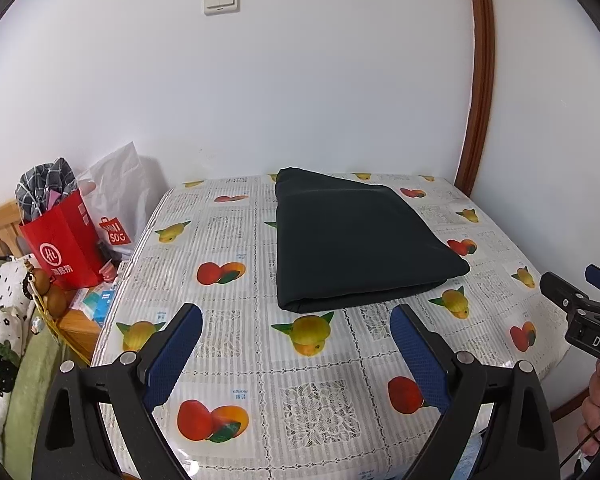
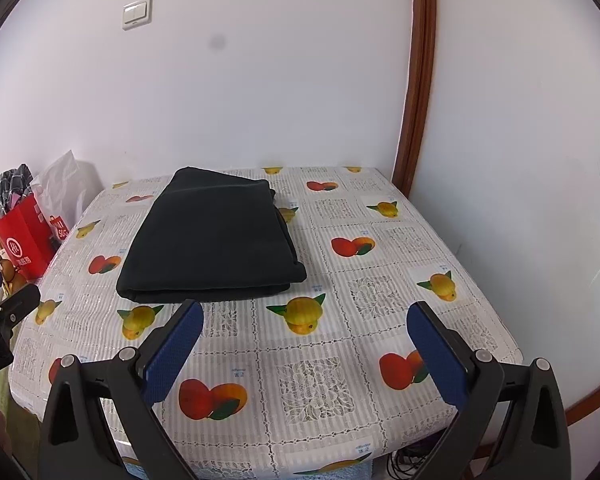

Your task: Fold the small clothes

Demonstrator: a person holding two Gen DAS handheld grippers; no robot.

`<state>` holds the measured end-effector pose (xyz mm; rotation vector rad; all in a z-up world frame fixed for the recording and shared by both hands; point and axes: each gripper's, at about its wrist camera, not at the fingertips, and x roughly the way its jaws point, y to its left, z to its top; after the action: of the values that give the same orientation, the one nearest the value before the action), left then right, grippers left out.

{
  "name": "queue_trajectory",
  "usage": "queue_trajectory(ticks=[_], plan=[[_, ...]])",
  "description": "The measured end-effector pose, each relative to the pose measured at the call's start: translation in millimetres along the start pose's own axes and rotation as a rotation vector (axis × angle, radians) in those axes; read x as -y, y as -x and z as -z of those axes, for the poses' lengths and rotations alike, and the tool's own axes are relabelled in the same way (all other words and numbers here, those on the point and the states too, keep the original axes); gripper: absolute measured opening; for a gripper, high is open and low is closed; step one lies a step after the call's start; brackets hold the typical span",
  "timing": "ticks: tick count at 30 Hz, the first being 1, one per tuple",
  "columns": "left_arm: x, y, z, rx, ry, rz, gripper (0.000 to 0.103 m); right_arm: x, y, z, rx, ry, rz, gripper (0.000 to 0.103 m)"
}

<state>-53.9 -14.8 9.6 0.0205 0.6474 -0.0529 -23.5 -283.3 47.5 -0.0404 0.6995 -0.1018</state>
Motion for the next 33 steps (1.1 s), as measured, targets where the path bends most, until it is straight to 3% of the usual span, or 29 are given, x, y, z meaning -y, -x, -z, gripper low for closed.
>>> queue_trajectory(ticks=[33], plan=[[-0.4, 5.8, 4.7, -0.010, -0.001, -0.006, 0.095, 10.6, 4.6, 5.7, -0.006, -0.012, 0.018, 0.100]])
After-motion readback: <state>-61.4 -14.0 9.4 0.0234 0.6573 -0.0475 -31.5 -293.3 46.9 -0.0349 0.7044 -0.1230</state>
